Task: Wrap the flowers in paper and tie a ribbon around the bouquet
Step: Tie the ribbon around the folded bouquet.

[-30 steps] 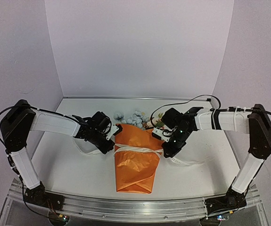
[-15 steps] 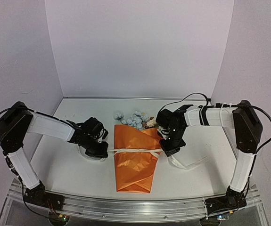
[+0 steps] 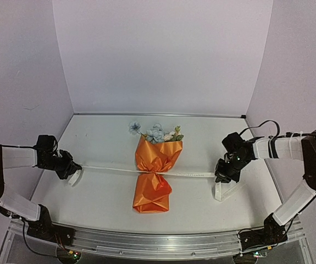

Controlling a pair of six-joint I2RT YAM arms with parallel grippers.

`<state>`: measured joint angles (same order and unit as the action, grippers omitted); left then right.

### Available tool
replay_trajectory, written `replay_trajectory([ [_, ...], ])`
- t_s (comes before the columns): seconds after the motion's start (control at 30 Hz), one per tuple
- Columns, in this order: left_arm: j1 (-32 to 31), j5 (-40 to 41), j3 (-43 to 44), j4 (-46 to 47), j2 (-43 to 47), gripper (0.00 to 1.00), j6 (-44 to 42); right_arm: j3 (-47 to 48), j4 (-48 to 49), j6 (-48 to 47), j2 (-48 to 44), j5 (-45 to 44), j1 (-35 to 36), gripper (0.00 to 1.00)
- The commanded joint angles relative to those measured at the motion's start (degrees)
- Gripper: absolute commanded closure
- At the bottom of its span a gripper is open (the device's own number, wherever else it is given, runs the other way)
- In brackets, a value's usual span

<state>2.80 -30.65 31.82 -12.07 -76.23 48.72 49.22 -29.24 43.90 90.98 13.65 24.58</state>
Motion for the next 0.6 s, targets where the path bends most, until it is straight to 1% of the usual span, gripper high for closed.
replay_trajectory([
  [0.0,8.95,5.99,-1.16,-0.1,1.17,1.0,1.52,-6.35,-1.79,5.78,-5.18,-7.67,-7.15,1.0],
  [0.07,9.92,7.03,-1.16,-0.96,1.35,1.0,0.43,-7.6,-1.67,5.69,-6.78,-6.79,-8.63,1.0],
  [0.17,9.98,9.37,-0.92,-2.35,1.96,1.0,-1.35,-7.74,-2.02,4.8,-8.07,-5.63,-8.79,1.0],
  [0.3,10.1,12.66,-0.73,-4.13,3.45,1.0,-3.13,-9.28,-2.85,4.77,-9.69,-7.27,-8.89,1.0],
  [0.43,10.63,12.78,-0.59,-4.72,3.25,1.0,-3.87,-10.34,-3.68,4.89,-9.96,-8.36,-8.89,1.0],
  [0.57,10.76,13.78,-0.29,-4.93,2.51,1.0,-5.27,-9.42,-7.81,2.36,-10.68,-9.07,-8.87,1.0],
])
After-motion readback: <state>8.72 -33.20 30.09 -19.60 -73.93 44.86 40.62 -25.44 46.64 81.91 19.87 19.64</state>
